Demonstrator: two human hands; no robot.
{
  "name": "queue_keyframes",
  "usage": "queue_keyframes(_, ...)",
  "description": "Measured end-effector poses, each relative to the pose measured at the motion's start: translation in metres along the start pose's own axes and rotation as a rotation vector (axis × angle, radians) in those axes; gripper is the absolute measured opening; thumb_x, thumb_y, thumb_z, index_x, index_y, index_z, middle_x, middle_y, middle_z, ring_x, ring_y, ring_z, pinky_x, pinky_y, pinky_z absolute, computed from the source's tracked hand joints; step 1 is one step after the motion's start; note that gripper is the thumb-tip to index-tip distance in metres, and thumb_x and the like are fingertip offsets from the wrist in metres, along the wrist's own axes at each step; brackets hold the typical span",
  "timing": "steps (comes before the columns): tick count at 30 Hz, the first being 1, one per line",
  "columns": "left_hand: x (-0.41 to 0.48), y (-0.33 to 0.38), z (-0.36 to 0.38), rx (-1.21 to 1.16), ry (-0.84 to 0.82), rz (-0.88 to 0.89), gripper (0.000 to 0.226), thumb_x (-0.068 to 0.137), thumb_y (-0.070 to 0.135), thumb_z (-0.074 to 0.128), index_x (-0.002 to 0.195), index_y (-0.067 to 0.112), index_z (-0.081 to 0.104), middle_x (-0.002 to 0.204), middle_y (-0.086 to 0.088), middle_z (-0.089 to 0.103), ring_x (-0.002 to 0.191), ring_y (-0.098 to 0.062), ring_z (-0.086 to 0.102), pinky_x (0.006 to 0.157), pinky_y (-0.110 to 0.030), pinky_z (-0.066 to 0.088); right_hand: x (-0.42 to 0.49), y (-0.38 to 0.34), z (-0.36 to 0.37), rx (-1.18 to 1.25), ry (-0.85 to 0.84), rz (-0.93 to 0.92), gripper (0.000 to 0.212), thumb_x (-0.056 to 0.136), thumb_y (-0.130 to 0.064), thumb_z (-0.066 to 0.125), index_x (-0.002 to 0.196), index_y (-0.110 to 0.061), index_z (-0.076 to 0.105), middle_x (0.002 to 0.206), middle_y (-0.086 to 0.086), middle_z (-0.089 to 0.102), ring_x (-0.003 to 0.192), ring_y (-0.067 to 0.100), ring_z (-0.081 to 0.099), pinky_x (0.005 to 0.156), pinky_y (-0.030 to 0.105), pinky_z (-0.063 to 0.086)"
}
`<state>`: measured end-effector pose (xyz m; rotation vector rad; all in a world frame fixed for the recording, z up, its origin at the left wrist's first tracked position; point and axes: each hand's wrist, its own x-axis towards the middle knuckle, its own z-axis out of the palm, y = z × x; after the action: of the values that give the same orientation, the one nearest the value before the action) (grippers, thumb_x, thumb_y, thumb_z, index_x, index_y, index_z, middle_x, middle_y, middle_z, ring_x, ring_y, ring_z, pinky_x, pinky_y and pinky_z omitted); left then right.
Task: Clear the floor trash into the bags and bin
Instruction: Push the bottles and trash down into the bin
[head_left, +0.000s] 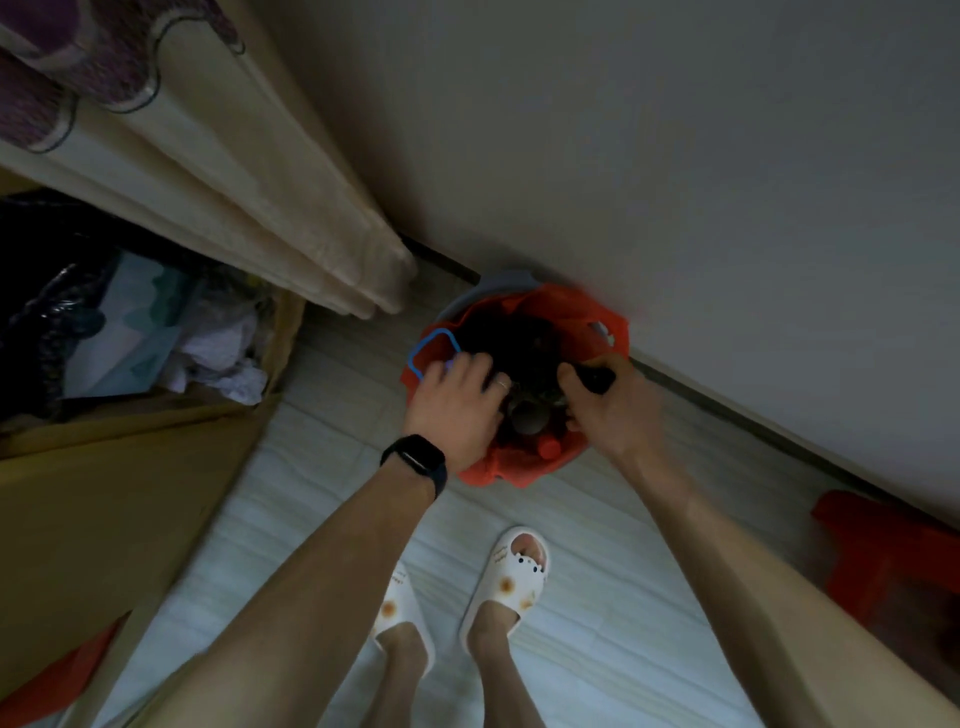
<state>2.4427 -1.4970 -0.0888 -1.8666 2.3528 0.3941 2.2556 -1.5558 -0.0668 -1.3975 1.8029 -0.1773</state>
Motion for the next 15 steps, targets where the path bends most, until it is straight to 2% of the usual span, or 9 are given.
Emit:
queue_keyframes(2, 0.000, 0.032, 0.010, -0.011, 0.037, 0.136, 0.043, 0.072, 0.046, 0.070, 0.105, 0.018, 0.070, 0.102, -0.007, 0.064, 0.093, -0.028, 0.058, 0.075, -0.036, 0.043, 0.010, 0.001, -0.009, 0.032, -0.017, -0.004, 0.029, 0.087, -0.050, 0.064, 0.095, -0.021, 0.064, 0.058, -0.004, 0.070, 0.054, 0.010, 0.070, 0.065, 0.033, 0.059)
queue_keyframes(3, -0.001, 0.049, 0.013, -0.026, -0.033, 0.118, 0.045, 0.075, 0.050, 0.065, 0.107, 0.019, 0.069, 0.103, -0.005, 0.065, 0.096, -0.027, 0.057, 0.077, -0.035, 0.043, 0.015, 0.000, -0.013, 0.047, -0.030, -0.006, 0.027, 0.087, -0.047, 0.065, 0.092, -0.020, 0.064, 0.056, -0.005, 0.069, 0.050, 0.008, 0.068, 0.062, 0.031, 0.058)
queue_keyframes(5, 0.003, 0.084, 0.023, -0.132, -0.279, -0.093, 0.057, 0.082, 0.055, 0.055, 0.125, 0.017, 0.058, 0.114, -0.008, 0.064, 0.105, -0.030, 0.055, 0.085, -0.038, 0.041, 0.020, 0.002, -0.018, 0.078, -0.054, 0.006, 0.024, 0.087, -0.045, 0.068, 0.087, -0.021, 0.062, 0.056, -0.004, 0.070, 0.049, 0.009, 0.068, 0.061, 0.035, 0.060)
queue_keyframes(7, 0.011, 0.102, 0.038, -0.295, -0.475, -0.381, 0.065, 0.089, 0.054, 0.051, 0.137, 0.013, 0.041, 0.119, -0.012, 0.062, 0.109, -0.034, 0.057, 0.086, -0.039, 0.043, 0.021, 0.004, -0.019, 0.078, -0.061, -0.005, 0.023, 0.087, -0.045, 0.068, 0.084, -0.023, 0.061, 0.056, -0.005, 0.070, 0.048, 0.009, 0.068, 0.059, 0.037, 0.060)
queue_keyframes(8, 0.015, 0.106, 0.048, -0.331, -0.505, -0.460, 0.066, 0.091, 0.053, 0.050, 0.140, 0.012, 0.035, 0.120, -0.013, 0.061, 0.109, -0.034, 0.058, 0.084, -0.039, 0.044, 0.022, 0.005, -0.019, 0.068, -0.062, -0.022, 0.023, 0.087, -0.046, 0.068, 0.084, -0.024, 0.062, 0.056, -0.005, 0.070, 0.048, 0.008, 0.068, 0.058, 0.037, 0.060)
queue_keyframes(10, 0.017, 0.108, 0.058, -0.355, -0.495, -0.491, 0.063, 0.094, 0.049, 0.048, 0.142, 0.011, 0.031, 0.121, -0.012, 0.061, 0.110, -0.034, 0.058, 0.080, -0.038, 0.045, 0.020, 0.006, -0.019, 0.034, -0.056, -0.073, 0.025, 0.087, -0.048, 0.067, 0.085, -0.023, 0.063, 0.058, -0.004, 0.070, 0.050, 0.008, 0.068, 0.058, 0.036, 0.060)
queue_keyframes(13, 0.010, 0.101, 0.061, -0.394, -0.427, -0.493, 0.050, 0.094, 0.048, 0.043, 0.133, 0.017, 0.040, 0.119, -0.011, 0.061, 0.109, -0.035, 0.057, 0.079, -0.039, 0.045, 0.012, 0.007, -0.017, -0.056, -0.020, -0.131, 0.030, 0.087, -0.051, 0.064, 0.092, -0.022, 0.067, 0.069, -0.004, 0.072, 0.064, 0.011, 0.069, 0.067, 0.033, 0.058)
queue_keyframes(15, 0.008, 0.093, 0.061, -0.524, -0.459, -0.622, 0.051, 0.089, 0.057, 0.037, 0.126, 0.021, 0.047, 0.118, -0.011, 0.061, 0.109, -0.037, 0.058, 0.084, -0.042, 0.044, 0.004, 0.007, -0.016, -0.105, 0.045, -0.146, 0.034, 0.087, -0.053, 0.062, 0.098, -0.022, 0.068, 0.076, -0.005, 0.072, 0.072, 0.008, 0.067, 0.067, 0.023, 0.053)
